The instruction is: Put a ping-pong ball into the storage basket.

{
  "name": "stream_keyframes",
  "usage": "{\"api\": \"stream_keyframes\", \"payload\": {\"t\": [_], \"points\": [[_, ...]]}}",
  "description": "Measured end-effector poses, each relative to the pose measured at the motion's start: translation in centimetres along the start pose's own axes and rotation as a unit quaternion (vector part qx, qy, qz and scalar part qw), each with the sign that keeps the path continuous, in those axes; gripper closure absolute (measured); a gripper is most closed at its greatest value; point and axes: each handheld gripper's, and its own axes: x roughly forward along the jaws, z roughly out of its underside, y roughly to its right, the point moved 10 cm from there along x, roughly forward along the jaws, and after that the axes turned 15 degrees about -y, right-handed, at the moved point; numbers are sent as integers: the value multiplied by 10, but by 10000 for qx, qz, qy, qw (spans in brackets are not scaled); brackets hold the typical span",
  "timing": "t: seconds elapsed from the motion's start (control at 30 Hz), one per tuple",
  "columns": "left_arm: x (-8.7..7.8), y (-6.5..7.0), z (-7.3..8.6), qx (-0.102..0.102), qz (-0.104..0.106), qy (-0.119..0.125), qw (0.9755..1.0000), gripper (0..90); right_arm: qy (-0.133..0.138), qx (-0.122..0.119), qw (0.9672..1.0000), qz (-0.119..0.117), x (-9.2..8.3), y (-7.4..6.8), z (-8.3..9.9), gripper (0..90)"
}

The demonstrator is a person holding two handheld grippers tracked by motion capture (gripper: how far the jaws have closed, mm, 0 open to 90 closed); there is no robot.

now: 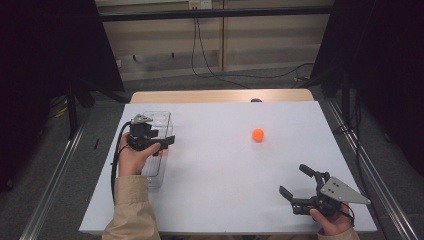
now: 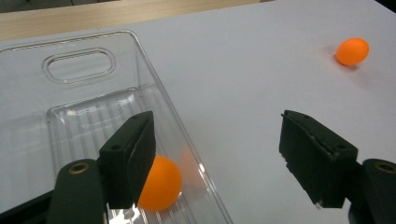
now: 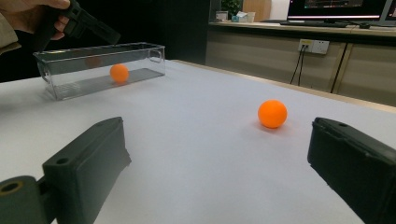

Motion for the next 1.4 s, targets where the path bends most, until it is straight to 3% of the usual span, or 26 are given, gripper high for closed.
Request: {"api": "stream_keyframes", "payload": {"t": [1.4], "points": [[22, 44, -15, 379, 204, -98, 9990, 127, -16, -31, 10000, -14, 1, -1, 0, 41]]}}
